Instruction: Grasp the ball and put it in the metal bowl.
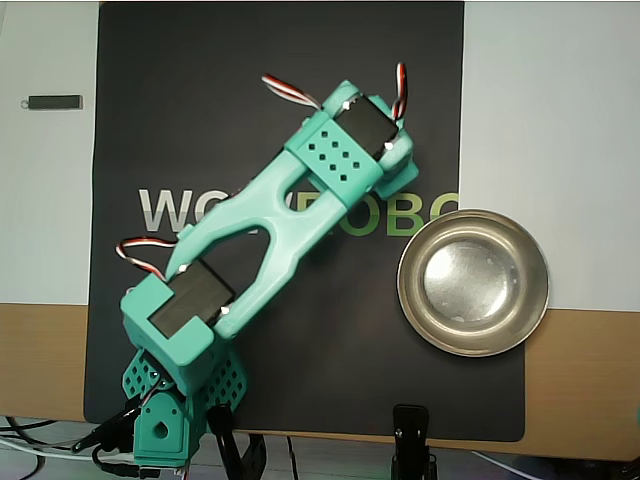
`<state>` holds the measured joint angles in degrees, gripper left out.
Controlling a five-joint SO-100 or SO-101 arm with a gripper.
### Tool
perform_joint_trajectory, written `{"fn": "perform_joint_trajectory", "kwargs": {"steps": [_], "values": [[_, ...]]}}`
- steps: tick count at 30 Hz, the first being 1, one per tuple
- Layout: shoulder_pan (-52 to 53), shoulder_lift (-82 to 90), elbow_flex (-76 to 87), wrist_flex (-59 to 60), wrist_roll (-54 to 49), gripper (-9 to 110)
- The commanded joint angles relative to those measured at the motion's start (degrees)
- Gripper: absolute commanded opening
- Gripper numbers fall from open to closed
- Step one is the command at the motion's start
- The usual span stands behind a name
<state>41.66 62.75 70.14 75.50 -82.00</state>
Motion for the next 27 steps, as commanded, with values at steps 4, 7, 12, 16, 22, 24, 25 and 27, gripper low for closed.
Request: {"fn": "perform_joint_trajectory", "kwargs": {"steps": [4, 7, 12, 16, 22, 24, 25, 27], "values": [[-0.09, 0.35, -2.29, -0.18, 0.18, 39], [-0.09, 0.26, -2.20, -0.18, 0.18, 39], [-0.09, 0.26, -2.20, -0.18, 0.18, 39], [-0.09, 0.26, -2.11, -0.18, 0.18, 39], [-0.18, 0.26, -2.11, -0.18, 0.18, 39], [-0.18, 0.26, -2.11, -0.18, 0.18, 41], [-0.18, 0.26, -2.11, -0.18, 0.18, 45], [-0.09, 0.26, -2.02, -0.18, -0.09, 49]]}}
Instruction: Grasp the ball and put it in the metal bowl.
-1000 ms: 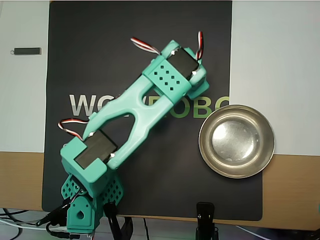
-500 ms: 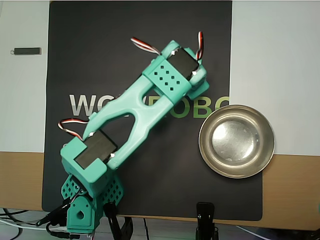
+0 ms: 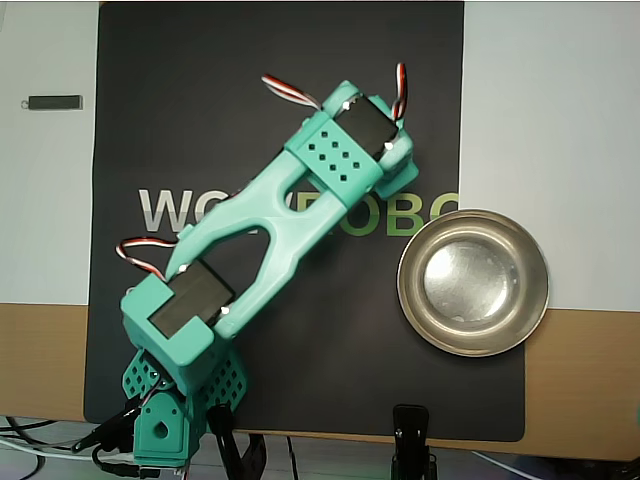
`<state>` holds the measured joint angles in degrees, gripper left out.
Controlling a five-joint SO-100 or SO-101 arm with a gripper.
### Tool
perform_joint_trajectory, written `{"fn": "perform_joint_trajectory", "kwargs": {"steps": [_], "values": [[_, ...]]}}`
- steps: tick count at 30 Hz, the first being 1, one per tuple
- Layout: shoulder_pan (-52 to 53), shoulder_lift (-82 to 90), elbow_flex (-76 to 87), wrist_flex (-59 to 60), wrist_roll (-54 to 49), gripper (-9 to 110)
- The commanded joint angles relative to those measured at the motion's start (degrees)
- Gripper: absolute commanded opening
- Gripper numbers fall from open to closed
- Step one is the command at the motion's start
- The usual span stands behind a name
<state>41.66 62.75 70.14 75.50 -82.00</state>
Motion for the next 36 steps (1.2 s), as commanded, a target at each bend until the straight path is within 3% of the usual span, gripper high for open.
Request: {"fn": "perform_joint_trajectory", "kwargs": {"steps": [1, 36], "values": [[-0.09, 0.26, -2.02, -0.18, -0.09, 49], [0.00, -4.22, -5.19, -0.26, 0.09, 49]]}}
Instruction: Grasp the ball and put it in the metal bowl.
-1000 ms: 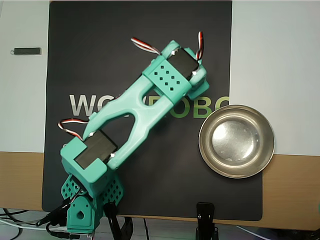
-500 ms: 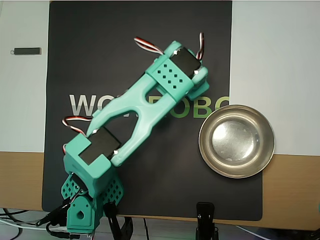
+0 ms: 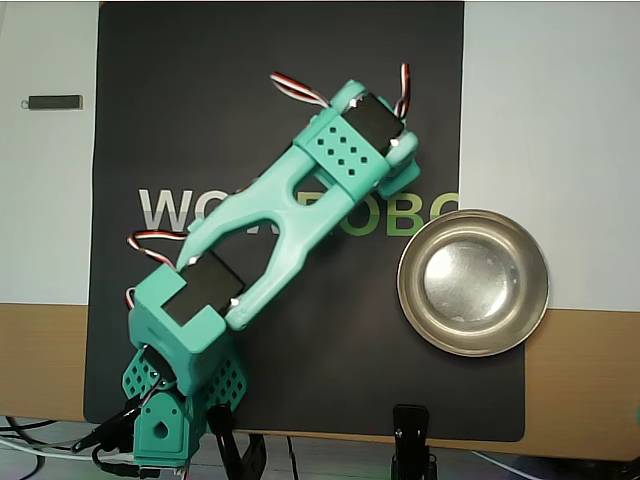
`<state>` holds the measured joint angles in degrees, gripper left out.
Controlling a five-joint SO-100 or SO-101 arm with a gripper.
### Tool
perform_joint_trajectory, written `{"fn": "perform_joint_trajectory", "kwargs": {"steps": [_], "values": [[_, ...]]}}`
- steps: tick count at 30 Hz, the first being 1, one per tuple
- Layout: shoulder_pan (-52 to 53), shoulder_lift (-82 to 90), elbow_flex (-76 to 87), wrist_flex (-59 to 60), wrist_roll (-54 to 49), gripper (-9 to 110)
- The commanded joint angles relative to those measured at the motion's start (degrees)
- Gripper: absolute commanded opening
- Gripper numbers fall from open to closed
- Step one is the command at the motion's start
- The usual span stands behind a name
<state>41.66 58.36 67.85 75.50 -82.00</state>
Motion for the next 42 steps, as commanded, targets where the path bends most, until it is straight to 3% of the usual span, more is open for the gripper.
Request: {"fn": "perform_joint_trajectory", "kwargs": {"steps": [1, 42], "values": [[0.00, -0.18, -3.34, -0.26, 0.18, 49], [0.00, -4.22, -5.98, -0.26, 0.00, 49]]}}
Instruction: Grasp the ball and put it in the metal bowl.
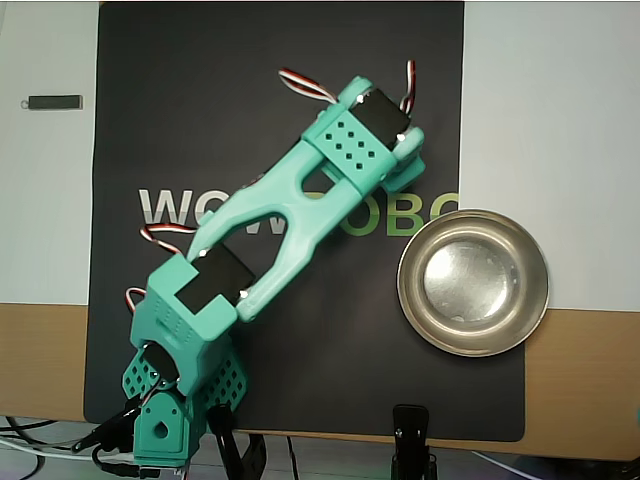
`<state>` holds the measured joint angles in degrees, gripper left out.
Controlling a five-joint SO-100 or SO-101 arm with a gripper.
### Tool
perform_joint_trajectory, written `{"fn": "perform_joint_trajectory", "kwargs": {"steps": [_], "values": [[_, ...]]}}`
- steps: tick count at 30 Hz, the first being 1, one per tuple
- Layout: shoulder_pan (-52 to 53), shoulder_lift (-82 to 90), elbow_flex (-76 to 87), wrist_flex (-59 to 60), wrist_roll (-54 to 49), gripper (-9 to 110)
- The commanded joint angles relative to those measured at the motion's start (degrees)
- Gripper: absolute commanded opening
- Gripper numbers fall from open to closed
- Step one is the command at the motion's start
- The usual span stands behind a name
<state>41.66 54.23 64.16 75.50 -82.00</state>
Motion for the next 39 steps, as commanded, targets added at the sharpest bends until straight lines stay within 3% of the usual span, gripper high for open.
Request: {"fn": "perform_joint_trajectory", "kwargs": {"steps": [1, 39], "values": [[0.00, -0.62, -2.90, -0.26, 0.09, 49], [0.26, -4.75, -7.47, 0.53, -0.26, 48]]}}
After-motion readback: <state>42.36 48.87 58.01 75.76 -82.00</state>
